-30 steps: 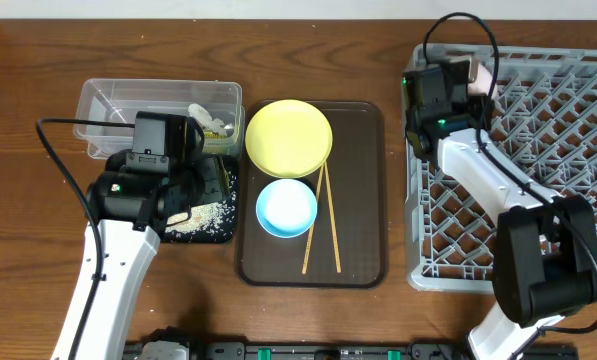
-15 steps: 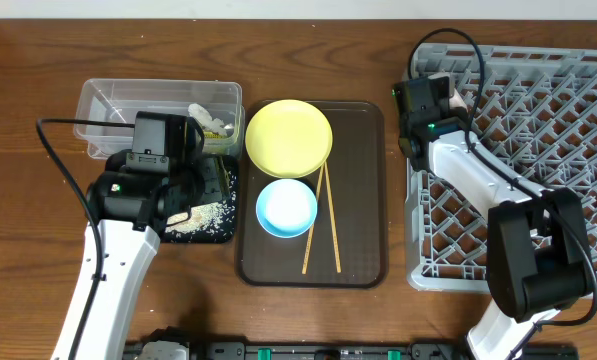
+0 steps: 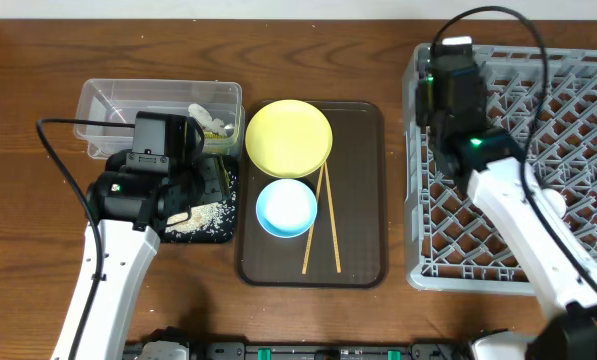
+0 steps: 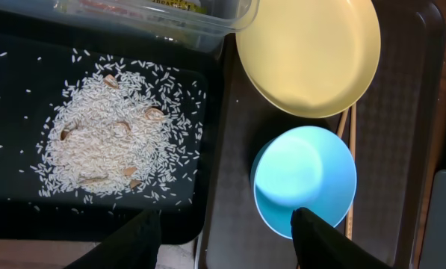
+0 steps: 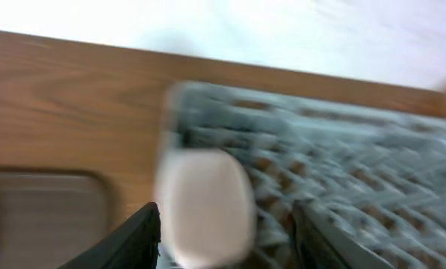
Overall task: Sort waste into correct bins and load items into the dishwasher rack
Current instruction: 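Reach the right gripper to the blue bowl and grasp its rim, then carry the blue bowl into the rack and release it, then reach the right gripper to the chopsticks and grasp one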
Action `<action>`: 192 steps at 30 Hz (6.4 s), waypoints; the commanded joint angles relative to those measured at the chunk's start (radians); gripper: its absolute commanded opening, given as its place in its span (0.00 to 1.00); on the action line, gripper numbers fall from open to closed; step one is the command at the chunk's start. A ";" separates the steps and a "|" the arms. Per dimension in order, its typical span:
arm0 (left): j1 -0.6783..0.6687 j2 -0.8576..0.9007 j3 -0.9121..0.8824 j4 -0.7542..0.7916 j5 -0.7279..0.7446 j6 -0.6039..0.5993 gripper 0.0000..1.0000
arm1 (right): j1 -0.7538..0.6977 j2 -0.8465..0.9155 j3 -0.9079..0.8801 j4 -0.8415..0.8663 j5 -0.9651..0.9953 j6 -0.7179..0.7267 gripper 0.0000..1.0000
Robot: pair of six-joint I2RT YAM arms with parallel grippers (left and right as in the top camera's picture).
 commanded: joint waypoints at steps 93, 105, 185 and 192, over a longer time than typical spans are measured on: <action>0.063 0.000 -0.005 -0.096 -0.266 -0.100 0.60 | -0.289 0.315 0.062 0.363 0.696 -0.499 0.01; 0.063 0.000 -0.005 -0.096 -0.263 -0.103 0.59 | -0.208 0.407 0.061 0.351 0.691 -0.472 0.01; 0.063 0.000 -0.005 -0.095 -0.263 -0.103 0.60 | 0.390 0.453 -0.001 -0.492 -0.430 0.465 0.38; 0.063 0.000 -0.005 -0.095 -0.263 -0.103 0.60 | 0.382 0.453 -0.003 -0.501 -0.431 0.467 0.08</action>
